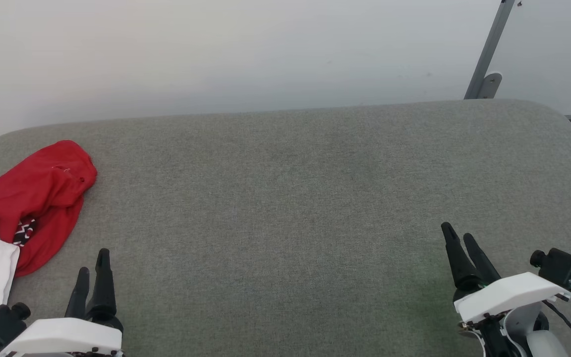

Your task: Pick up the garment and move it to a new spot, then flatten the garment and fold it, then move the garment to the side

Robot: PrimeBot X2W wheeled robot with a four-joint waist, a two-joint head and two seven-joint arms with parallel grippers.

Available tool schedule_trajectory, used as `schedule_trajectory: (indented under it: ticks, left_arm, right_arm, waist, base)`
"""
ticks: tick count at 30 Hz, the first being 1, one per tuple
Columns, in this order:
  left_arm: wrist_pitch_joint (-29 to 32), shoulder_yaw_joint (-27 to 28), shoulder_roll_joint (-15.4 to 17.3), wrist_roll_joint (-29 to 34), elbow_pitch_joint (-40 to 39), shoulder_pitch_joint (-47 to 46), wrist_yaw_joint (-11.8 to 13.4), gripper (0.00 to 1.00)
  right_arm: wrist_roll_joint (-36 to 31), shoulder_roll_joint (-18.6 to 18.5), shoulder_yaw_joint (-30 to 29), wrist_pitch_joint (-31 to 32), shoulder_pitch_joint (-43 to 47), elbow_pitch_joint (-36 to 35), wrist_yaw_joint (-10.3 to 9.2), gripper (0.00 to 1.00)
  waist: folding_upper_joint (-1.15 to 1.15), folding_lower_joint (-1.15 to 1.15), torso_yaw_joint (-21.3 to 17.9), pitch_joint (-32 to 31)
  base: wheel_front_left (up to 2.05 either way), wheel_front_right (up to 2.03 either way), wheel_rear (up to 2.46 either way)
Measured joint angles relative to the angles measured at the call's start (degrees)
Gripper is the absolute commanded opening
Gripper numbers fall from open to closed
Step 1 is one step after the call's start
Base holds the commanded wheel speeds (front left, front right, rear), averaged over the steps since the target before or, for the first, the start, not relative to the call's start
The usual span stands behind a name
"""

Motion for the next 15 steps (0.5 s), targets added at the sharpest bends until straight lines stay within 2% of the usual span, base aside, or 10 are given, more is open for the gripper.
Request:
schedule_trajectory:
  ticks: [15]
  left_arm:
    - [-2.52,0.14,0.41,9.09,-1.19,0.53,-0.76,1.0]
  right_arm:
    - [-9.02,-0.31,1.33,-1.49,-0.08,-0.42,0.0,1.0]
  waist:
    - [0.0,0.0,-0.1,-0.14]
  base:
    - [0.0,0.0,0.0]
